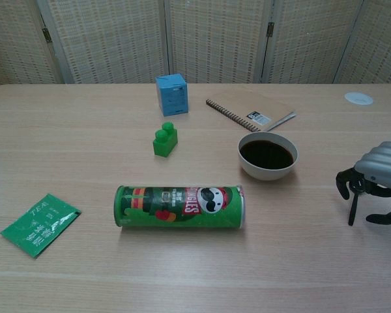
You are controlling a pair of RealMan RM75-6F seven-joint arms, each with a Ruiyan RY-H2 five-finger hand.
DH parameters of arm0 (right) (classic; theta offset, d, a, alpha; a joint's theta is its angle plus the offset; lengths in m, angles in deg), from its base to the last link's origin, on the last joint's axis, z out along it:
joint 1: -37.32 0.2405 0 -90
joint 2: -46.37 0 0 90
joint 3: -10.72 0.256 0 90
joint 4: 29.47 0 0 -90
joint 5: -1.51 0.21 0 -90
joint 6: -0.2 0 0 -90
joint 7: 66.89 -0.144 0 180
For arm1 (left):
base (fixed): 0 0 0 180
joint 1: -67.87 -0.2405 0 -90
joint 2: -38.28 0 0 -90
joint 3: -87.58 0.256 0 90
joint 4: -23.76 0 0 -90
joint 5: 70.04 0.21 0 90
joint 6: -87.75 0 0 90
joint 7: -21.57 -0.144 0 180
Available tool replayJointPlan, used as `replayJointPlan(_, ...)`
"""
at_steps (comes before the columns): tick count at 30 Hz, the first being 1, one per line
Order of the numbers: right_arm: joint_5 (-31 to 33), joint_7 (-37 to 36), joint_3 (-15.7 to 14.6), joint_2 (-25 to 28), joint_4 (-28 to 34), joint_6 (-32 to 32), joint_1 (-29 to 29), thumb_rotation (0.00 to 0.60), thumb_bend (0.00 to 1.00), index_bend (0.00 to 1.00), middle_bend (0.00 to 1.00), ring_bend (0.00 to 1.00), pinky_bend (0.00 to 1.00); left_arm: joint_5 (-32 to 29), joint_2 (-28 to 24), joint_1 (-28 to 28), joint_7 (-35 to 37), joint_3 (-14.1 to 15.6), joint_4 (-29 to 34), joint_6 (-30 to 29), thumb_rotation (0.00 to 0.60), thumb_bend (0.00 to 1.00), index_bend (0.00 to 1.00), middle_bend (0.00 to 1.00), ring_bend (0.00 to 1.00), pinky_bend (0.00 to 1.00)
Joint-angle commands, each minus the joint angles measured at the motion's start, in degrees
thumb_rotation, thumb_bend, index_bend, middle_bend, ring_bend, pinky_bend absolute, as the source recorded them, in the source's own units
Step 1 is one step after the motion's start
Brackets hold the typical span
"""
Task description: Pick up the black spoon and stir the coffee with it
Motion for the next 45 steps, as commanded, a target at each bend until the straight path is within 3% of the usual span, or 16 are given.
replayJointPlan(1,0.4,-0.1,0.2,-0.8,-1.4,-0.5,0.2,0.6,0.18,0.48,0.99,1.0,1.0,0.0,0.0,0.0,0.1,0.0,-0.1,0.1,0.6,0.31,0.21,0.1,0.07,0.14)
replayJointPlan(25,-0.4,3.8,1.3,-6.6,-8.0,-1.8,3.4,0.6,0.23,0.49,0.99,1.0,1.0,-0.8,0.3,-0.1,1.1,-0.2,-1.3,0.5,0.6,0.31,0.21,0.1,0.07,0.14)
replayJointPlan(33,-1.4,5.7,0.5,-5.2,-6.6,-1.2,3.9,0.6,0.29,0.51,0.99,1.0,1.0,-1.0,0.3,-0.3,1.4,-0.1,-1.6,0.5,0.6,0.31,0.21,0.1,0.07,0.14)
replayJointPlan(45,-0.3,12.1,0.6,-5.0,-5.5,-3.0,4.2,0.6,0.3,0.52,0.99,1.0,1.0,-1.0,0.7,-0.2,2.0,-0.1,-2.1,0.8,0.6,0.31,0.21,0.1,0.07,0.14)
